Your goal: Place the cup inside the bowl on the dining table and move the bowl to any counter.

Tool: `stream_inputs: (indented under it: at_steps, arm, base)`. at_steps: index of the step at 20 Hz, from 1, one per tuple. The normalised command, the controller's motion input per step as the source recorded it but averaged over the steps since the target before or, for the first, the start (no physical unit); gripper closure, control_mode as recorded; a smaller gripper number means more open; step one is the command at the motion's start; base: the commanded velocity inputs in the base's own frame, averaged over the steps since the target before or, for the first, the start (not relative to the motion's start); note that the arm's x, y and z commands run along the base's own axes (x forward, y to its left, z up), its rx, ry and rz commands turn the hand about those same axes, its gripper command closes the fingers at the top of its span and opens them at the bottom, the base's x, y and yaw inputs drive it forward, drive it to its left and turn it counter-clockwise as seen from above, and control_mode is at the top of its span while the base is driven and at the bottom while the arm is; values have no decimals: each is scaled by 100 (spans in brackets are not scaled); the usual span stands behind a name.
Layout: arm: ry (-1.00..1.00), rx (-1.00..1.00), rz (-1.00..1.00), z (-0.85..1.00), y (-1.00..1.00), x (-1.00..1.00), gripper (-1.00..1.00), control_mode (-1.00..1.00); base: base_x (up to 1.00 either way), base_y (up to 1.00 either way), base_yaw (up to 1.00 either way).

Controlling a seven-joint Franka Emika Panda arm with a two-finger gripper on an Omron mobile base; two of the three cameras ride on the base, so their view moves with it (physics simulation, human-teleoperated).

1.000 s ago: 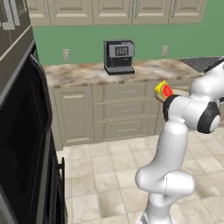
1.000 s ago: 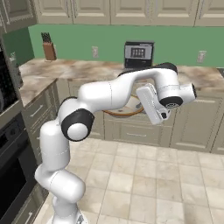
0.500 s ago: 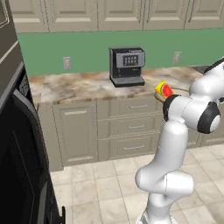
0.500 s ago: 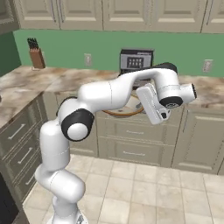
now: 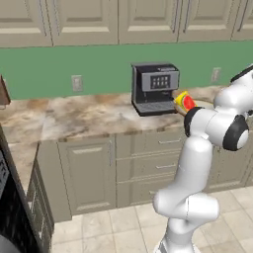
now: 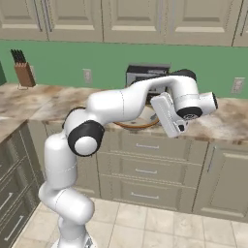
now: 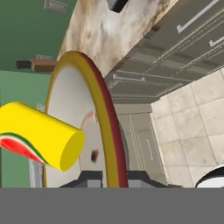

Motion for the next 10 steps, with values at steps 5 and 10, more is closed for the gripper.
stream_inputs:
  at_steps: [5, 10]
  arm:
    - [0, 0, 0, 0, 0, 0, 100, 100]
    - [0, 0, 0, 0, 0, 0, 100, 100]
  base:
    - [83, 22, 0]
    - [66, 26, 0]
